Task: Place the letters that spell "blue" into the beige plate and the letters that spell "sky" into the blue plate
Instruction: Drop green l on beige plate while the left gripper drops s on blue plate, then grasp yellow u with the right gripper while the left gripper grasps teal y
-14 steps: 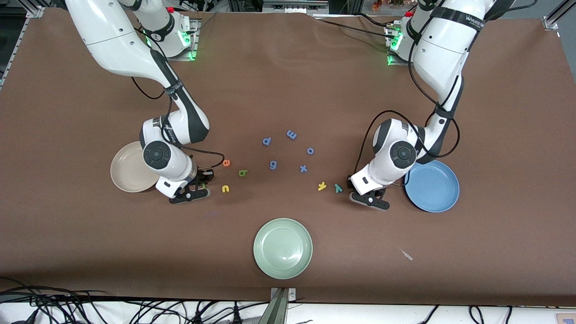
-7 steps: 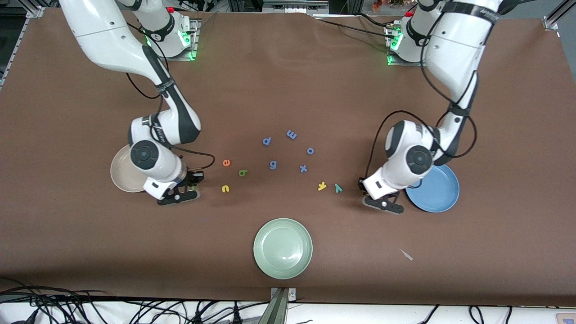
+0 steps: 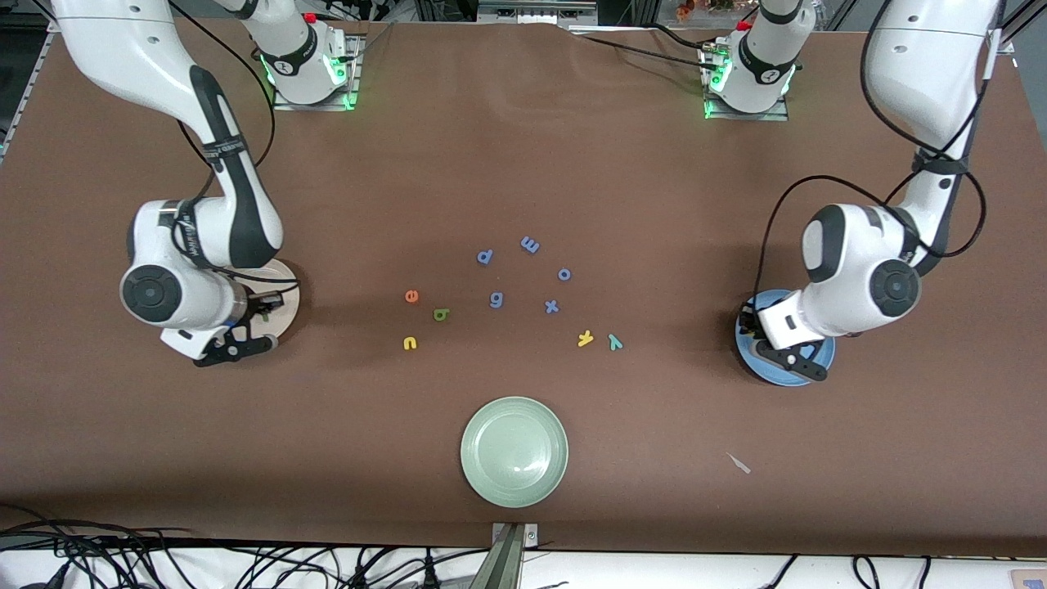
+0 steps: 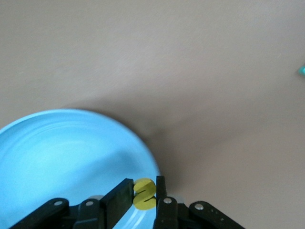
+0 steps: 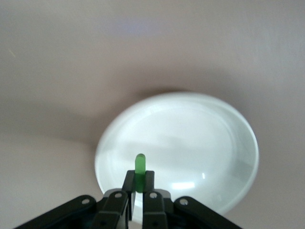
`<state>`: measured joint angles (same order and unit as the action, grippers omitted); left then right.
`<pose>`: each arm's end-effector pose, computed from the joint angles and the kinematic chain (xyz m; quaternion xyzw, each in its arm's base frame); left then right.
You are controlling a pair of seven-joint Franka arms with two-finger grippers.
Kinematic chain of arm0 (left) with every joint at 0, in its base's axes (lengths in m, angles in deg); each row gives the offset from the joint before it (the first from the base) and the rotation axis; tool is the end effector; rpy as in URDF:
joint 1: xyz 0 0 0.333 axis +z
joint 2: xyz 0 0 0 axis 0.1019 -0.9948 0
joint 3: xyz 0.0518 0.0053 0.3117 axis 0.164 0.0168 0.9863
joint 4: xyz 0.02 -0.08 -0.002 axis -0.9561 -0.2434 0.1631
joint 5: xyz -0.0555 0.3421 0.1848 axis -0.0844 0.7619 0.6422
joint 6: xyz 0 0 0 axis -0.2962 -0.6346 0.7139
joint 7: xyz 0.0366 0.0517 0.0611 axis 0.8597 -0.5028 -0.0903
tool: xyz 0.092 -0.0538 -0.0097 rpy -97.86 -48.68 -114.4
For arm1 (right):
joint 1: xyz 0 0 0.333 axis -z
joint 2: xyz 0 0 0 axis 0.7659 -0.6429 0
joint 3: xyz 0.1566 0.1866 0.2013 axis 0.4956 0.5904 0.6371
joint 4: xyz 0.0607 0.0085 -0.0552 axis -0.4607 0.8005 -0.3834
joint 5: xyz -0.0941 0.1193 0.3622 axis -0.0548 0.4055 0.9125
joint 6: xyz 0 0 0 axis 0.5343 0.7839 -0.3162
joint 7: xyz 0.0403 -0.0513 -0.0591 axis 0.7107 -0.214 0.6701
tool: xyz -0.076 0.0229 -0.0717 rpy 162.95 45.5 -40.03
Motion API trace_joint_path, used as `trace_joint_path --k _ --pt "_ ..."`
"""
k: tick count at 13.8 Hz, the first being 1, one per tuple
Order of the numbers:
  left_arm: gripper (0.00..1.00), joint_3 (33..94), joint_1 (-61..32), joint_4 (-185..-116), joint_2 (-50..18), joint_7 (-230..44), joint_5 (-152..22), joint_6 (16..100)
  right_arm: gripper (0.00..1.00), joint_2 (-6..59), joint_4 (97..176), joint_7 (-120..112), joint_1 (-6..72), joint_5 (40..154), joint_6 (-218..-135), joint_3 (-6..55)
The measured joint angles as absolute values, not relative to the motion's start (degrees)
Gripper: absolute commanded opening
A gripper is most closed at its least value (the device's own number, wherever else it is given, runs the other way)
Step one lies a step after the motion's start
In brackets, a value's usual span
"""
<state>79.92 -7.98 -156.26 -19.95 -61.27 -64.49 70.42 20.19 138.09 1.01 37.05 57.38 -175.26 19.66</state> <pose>0.6333 -0.0457 0.2405 0.9757 -0.2056 -0.0351 0.0679 0.6285 0.0356 0.2530 0.9798 0.1280 -0.1437 0.0546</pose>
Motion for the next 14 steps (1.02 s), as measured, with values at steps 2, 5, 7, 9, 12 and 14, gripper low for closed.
trace_joint_path --k 2,5,7,9,12,14 --pt "0.44 80.3 -7.2 -156.8 -20.2 -59.2 -64.5 70.6 1.00 19.6 138.9 1.1 37.7 57.4 -174.5 19.0" --pt "0.63 80.2 -7.4 -157.1 -20.4 -59.0 -64.5 71.2 1.00 18.5 139.1 0.8 38.0 57.6 -174.8 19.0" --pt "0.64 80.1 -7.5 -157.1 -20.4 -59.0 -64.5 72.2 1.00 18.8 137.8 -1.9 37.5 57.8 -174.9 19.3" --pt "0.64 79.8 -8.1 -157.0 -20.4 -59.0 -64.6 72.7 1.00 19.0 136.2 -6.0 35.6 59.0 -174.9 19.7" --pt "0.63 78.4 -12.7 -156.2 -20.8 -59.1 -73.3 75.7 1.00 18.6 133.9 -12.7 30.9 62.9 -175.4 20.1" --pt "0.65 78.3 -19.9 -153.4 -22.8 -64.1 -78.4 78.0 1.00 17.9 132.1 -18.0 27.1 63.6 -176.5 20.2"
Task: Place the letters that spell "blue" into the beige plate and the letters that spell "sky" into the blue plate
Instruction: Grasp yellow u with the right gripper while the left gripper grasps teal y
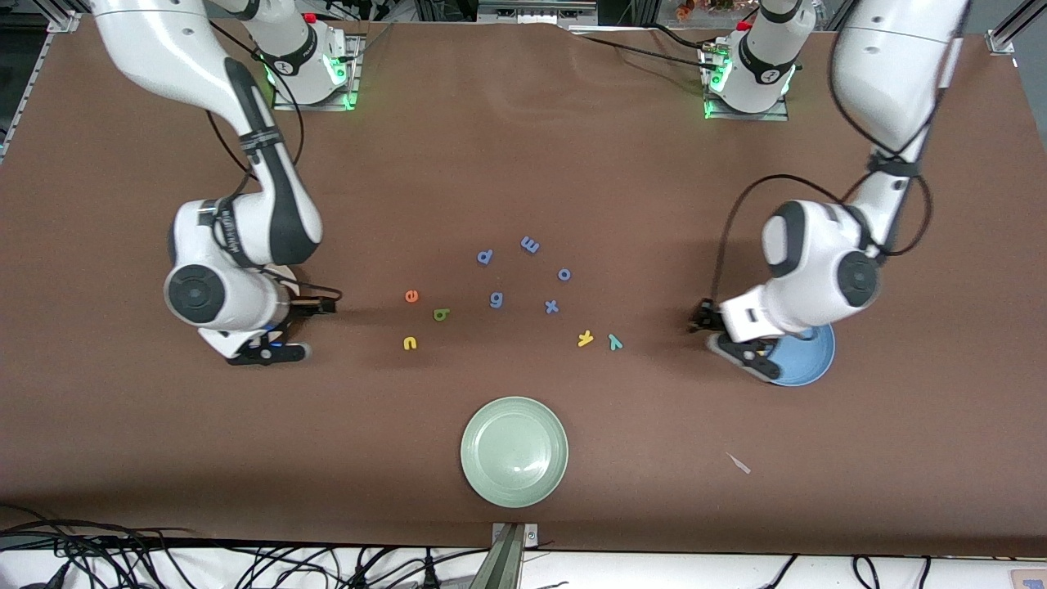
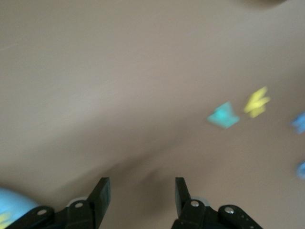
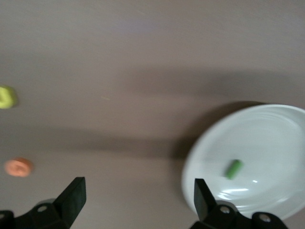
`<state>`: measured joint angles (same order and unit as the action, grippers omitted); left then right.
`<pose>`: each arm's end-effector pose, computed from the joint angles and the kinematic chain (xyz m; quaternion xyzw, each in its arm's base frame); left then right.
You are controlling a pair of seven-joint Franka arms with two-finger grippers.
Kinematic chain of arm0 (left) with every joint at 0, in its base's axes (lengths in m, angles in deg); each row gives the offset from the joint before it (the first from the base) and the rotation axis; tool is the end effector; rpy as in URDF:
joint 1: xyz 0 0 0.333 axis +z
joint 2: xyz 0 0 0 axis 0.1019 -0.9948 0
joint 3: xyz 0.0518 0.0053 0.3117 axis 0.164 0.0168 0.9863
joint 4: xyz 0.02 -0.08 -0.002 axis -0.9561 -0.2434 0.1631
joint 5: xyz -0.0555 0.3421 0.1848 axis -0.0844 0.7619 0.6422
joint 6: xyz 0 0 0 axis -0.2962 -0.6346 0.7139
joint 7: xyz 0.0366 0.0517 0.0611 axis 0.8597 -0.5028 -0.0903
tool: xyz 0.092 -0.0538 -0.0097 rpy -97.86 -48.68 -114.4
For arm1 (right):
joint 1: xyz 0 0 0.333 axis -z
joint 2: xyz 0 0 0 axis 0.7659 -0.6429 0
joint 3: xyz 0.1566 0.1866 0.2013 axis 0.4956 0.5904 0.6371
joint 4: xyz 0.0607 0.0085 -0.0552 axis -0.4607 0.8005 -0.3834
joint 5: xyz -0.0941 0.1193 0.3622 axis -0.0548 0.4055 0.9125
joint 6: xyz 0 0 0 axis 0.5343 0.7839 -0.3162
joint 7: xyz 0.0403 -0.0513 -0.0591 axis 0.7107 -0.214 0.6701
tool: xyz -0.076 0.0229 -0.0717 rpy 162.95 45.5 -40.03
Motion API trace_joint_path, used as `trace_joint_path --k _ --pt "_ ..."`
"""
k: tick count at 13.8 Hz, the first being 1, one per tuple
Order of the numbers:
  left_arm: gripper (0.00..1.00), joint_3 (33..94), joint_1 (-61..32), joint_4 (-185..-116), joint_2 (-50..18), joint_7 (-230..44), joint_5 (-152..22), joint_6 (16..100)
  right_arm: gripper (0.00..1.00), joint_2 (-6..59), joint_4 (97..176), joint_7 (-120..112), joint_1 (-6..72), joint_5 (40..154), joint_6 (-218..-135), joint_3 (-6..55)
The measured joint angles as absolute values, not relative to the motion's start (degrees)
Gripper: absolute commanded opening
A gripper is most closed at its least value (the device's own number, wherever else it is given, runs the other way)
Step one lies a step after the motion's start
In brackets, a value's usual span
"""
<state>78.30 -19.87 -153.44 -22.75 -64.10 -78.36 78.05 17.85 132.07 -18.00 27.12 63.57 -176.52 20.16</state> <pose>0.6309 -0.1977 0.2413 0.9679 -0.2024 0.0250 0.1469 0.6396 0.1659 0.2704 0.9947 0.0294 -0.0912 0.0365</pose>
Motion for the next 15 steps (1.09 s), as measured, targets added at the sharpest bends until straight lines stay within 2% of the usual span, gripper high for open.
trace_joint_path --k 3,5,8,12,14,15 --pt "0.65 79.8 -29.6 -148.4 -27.1 -76.9 -78.6 80.4 1.00 16.1 131.0 -25.3 21.9 63.7 -181.9 20.4" --pt "0.65 81.4 -32.4 -147.0 -29.6 -78.7 -78.6 82.3 1.00 13.9 131.0 -28.7 19.8 64.4 -186.3 20.8" --pt "0.65 82.9 -32.2 -146.2 -31.7 -78.3 -78.6 83.2 1.00 10.2 130.1 -29.2 19.6 66.6 -190.3 22.1" --pt "0.65 83.1 -32.2 -146.1 -33.0 -78.2 -78.6 85.3 1.00 6.8 125.5 -29.1 19.7 67.3 -190.7 23.1" --pt "0.54 83.0 -32.6 -146.1 -34.1 -78.3 -78.6 86.2 1.00 5.6 124.0 -28.0 19.7 67.3 -190.6 23.6" --pt "0.54 83.1 -32.8 -146.1 -34.5 -78.3 -78.6 86.8 1.00 5.1 123.6 -27.0 19.7 67.3 -190.6 23.7"
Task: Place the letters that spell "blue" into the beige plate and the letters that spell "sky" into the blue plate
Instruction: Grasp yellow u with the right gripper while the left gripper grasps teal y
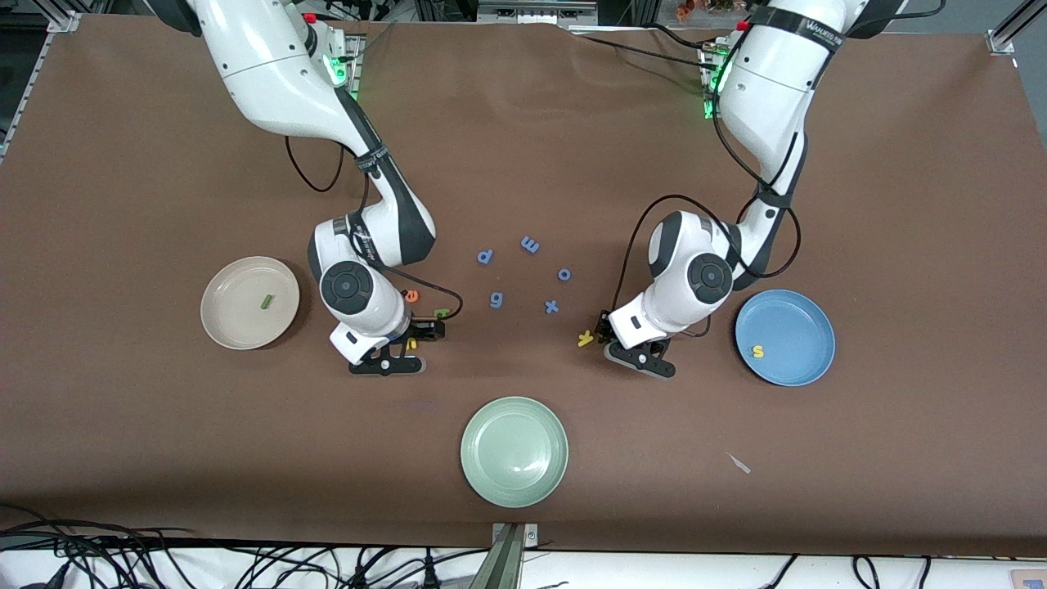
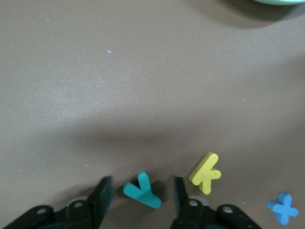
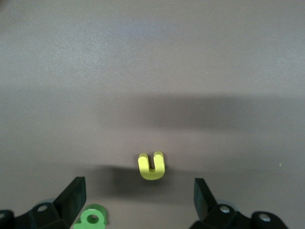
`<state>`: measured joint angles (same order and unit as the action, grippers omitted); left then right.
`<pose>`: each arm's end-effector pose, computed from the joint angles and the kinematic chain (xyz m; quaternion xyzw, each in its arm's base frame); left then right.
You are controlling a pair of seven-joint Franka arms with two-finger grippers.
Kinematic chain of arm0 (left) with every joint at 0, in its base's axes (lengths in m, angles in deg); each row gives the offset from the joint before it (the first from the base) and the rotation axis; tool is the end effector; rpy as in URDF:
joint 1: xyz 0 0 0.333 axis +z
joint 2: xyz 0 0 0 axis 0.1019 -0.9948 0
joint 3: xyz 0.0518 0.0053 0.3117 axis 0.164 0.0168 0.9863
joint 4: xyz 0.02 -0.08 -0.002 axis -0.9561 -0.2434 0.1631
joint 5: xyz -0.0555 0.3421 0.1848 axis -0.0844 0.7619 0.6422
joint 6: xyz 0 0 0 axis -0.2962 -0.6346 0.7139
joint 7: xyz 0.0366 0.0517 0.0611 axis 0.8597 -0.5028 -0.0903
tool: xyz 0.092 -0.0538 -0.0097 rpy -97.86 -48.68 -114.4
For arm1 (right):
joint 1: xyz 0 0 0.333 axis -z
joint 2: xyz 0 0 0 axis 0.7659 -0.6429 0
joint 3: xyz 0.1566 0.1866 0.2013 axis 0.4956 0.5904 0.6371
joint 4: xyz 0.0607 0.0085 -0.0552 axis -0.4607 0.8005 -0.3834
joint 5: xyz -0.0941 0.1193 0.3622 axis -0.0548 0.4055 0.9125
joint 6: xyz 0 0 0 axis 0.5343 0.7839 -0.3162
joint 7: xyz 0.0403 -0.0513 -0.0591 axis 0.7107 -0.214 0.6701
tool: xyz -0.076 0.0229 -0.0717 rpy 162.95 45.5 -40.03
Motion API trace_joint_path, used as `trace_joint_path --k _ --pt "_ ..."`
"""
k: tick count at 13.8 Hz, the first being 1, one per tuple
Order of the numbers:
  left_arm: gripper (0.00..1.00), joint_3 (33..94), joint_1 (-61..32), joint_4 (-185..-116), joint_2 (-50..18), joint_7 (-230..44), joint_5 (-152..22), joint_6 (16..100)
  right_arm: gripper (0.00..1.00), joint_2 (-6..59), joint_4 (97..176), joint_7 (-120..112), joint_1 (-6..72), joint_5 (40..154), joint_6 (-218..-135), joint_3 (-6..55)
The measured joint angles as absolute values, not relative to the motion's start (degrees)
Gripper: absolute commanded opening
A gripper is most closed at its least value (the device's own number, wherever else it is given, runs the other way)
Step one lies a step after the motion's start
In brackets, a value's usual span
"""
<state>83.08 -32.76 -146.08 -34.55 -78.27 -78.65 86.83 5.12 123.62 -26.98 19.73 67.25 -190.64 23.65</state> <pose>0.6246 -0.2948 0.1687 0.9818 -0.1443 0.0406 0.1165 0.6421 0.3040 0.1970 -0.9995 -0.0278 0.0153 0.0057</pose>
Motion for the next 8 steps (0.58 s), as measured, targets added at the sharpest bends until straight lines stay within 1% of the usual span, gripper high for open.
trace_joint_path --k 1,3,4,5,6,7,8 --pt "0.52 83.1 -32.8 -146.1 -34.8 -78.3 -78.6 87.0 1.00 4.7 123.5 -26.3 19.8 67.3 -190.6 23.7" --pt "0.39 83.1 -32.8 -146.1 -35.0 -78.0 -78.4 87.2 1.00 4.1 123.5 -25.3 19.8 67.3 -190.6 23.7" --pt "0.30 83.1 -32.8 -146.0 -35.1 -77.6 -77.9 87.3 0.98 3.9 123.5 -24.7 19.9 67.3 -190.6 23.7" --pt "0.22 83.1 -33.0 -145.9 -35.1 -77.6 -76.7 87.3 0.92 3.7 123.4 -24.3 19.9 67.3 -190.7 23.7" --pt "0.17 82.9 -33.1 -145.7 -35.1 -77.6 -76.3 87.3 0.88 3.5 123.3 -24.1 19.9 67.3 -190.8 23.7" --pt "0.15 82.9 -33.3 -145.6 -35.1 -77.5 -76.1 87.2 0.85 3.4 123.2 -24.0 19.9 67.3 -190.8 23.7" --pt "0.15 82.9 -33.4 -145.5 -35.1 -77.5 -75.8 87.2 0.75 3.4 123.2 -24.0 19.9 67.3 -190.9 23.7"
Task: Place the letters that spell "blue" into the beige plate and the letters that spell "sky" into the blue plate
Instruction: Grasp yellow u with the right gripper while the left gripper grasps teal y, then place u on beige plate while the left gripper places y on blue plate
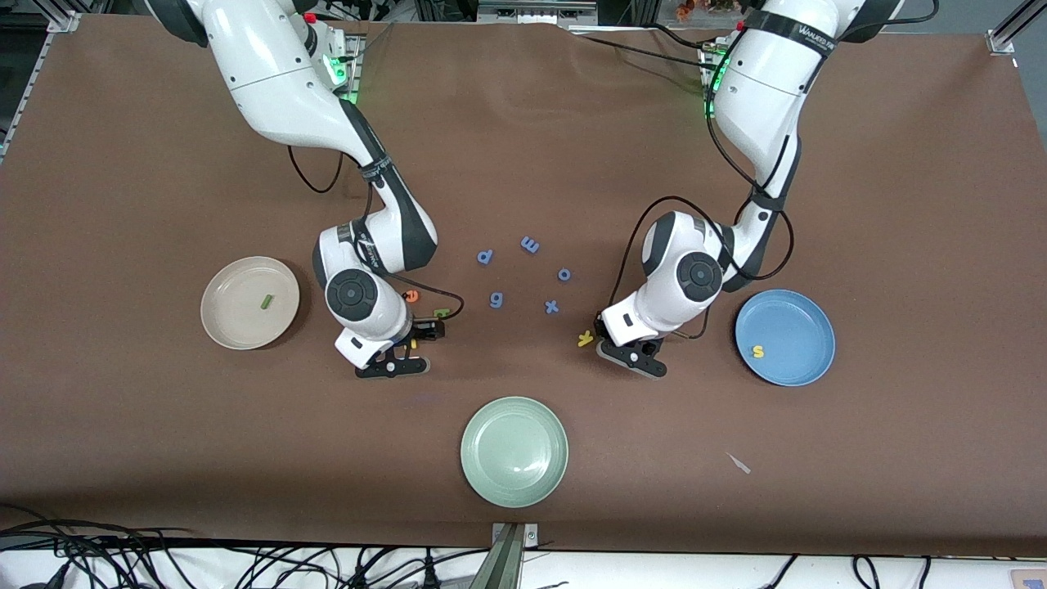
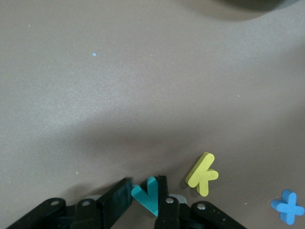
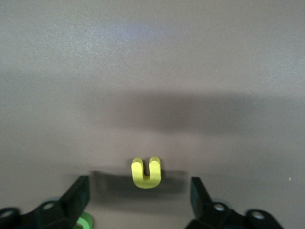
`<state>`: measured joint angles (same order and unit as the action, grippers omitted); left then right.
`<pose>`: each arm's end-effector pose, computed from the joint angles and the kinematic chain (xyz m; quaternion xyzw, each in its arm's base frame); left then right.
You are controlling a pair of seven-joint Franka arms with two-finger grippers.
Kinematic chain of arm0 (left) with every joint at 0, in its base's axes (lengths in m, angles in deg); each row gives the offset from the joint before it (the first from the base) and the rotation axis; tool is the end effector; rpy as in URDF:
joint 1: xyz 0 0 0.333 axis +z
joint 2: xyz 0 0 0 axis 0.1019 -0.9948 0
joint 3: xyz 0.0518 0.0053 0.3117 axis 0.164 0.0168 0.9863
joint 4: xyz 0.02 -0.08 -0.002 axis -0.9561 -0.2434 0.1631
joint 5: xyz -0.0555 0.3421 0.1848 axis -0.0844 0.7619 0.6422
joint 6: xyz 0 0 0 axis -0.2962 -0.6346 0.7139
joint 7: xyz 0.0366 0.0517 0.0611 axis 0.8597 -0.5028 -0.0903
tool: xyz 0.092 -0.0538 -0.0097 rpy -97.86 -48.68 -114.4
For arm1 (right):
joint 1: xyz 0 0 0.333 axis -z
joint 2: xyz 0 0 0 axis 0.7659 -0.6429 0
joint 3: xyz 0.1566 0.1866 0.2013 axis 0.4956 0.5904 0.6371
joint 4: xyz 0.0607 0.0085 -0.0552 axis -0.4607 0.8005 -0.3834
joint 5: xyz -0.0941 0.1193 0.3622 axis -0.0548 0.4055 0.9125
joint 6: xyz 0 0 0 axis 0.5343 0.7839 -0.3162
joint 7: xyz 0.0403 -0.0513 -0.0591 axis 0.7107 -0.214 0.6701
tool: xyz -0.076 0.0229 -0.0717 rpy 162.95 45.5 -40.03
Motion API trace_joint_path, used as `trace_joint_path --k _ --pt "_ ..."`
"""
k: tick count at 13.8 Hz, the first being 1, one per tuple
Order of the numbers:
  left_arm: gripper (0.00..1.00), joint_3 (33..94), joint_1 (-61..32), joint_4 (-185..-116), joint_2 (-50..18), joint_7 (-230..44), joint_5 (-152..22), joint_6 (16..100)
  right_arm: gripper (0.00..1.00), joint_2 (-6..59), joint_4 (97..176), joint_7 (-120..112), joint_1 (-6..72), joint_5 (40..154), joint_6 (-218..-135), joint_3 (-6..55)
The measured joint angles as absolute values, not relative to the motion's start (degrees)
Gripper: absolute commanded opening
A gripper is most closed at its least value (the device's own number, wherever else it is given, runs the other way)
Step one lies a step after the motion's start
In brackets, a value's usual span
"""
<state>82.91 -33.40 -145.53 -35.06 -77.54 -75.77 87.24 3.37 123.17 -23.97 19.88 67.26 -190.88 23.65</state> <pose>0.6226 -0.3048 0.1672 0.9778 -0.1767 0.0465 0.1027 0.6415 0.3016 0.1791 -0.9983 -0.0528 0.0232 0.0013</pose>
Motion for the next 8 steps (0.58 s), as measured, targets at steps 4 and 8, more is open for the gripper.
trace_joint_path --k 4,8 --pt "0.15 82.9 -33.4 -145.5 -35.1 -77.5 -75.7 87.2 0.33 3.1 123.0 -23.9 19.9 67.3 -191.1 23.7" --pt "0.16 83.7 -31.5 -145.1 -33.3 -77.5 -75.7 85.1 0.00 3.1 122.5 -23.8 20.1 67.3 -191.2 23.6"
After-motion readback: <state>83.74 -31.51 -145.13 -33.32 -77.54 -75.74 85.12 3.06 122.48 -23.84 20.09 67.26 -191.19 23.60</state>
